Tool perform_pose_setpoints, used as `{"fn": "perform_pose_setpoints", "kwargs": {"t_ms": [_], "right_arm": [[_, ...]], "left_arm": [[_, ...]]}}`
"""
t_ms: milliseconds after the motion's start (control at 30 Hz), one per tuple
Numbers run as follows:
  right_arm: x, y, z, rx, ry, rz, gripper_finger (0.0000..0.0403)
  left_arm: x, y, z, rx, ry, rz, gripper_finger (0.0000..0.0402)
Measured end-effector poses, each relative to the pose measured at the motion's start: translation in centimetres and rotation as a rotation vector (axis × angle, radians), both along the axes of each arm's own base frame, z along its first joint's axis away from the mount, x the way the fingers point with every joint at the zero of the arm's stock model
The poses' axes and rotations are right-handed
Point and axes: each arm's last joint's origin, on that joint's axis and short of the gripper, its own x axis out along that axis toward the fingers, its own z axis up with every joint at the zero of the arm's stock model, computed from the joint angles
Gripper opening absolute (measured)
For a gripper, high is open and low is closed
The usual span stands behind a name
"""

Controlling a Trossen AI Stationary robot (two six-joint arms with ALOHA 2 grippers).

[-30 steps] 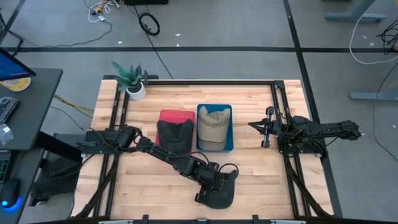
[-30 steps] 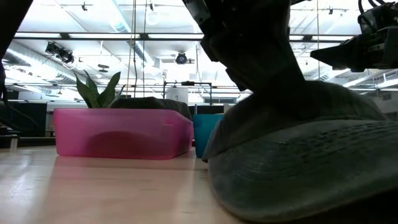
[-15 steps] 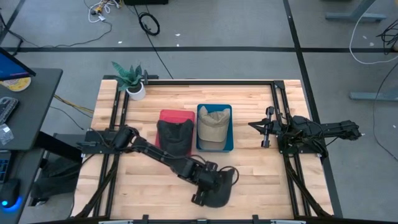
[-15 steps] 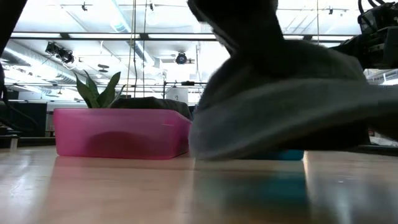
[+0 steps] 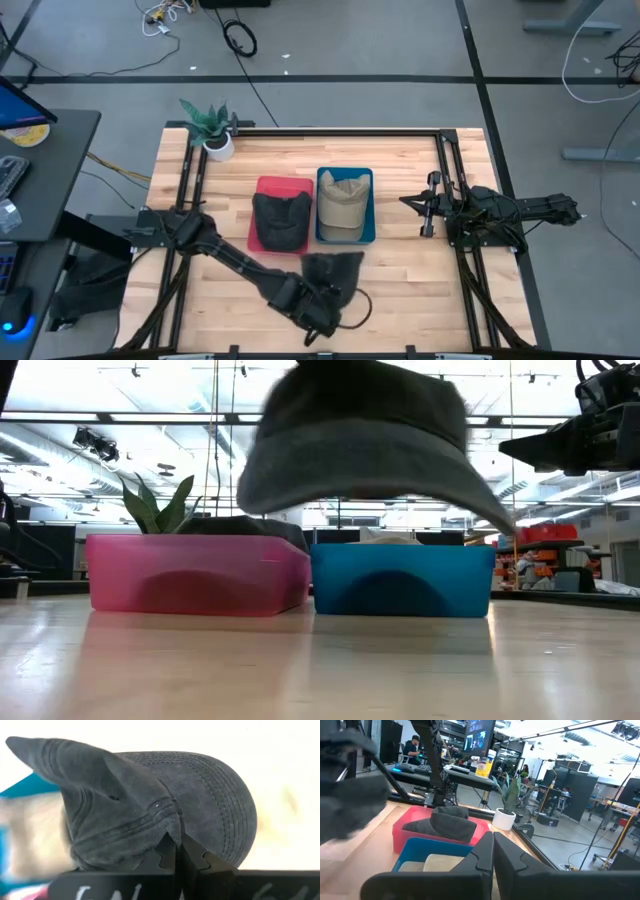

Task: Pick & Place hat
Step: Put the black cap into the red bin

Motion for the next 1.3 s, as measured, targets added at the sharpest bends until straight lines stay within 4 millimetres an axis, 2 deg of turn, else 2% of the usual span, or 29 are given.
{"fn": "perform_pose_setpoints", "kwargs": {"t_ms": [100, 300, 467, 733, 900, 1067, 1300], "right_arm": [[0.0, 0.0, 0.0, 0.0, 0.0, 0.0, 0.0013], [0.0, 0.0, 0.0, 0.0, 0.001, 0.0, 0.0013], [0.0, 0.0, 0.0, 0.0, 0.004, 0.0, 0.0013], [0.0, 0.0, 0.0, 0.0, 0.002, 0.0, 0.0013], [0.0, 0.0, 0.0, 0.0, 0.003, 0.0, 0.0013], [0.0, 0.0, 0.0, 0.0, 0.002, 0.0, 0.0013], [0.0, 0.0, 0.0, 0.0, 0.003, 0.0, 0.0013]], "left_arm": [[-1.2, 0.0, 0.9, 0.115, -0.017, 0.098, 0.0002], [-3.6, 1.5, 1.9, 0.31, -0.006, 0.31, 0.0002], [-4.4, 1.9, 2.9, 0.316, -0.019, 0.297, 0.0002], [-4.5, 2.7, 2.8, 0.356, 0.008, 0.273, 0.0002], [-5.8, 4.9, 1.8, 0.41, 0.06, 0.31, 0.0002], [-8.4, 8.0, 1.1, 0.448, 0.098, 0.384, 0.0002], [-11.6, 10.5, 0.7, 0.41, 0.058, 0.36, 0.0002]]}}
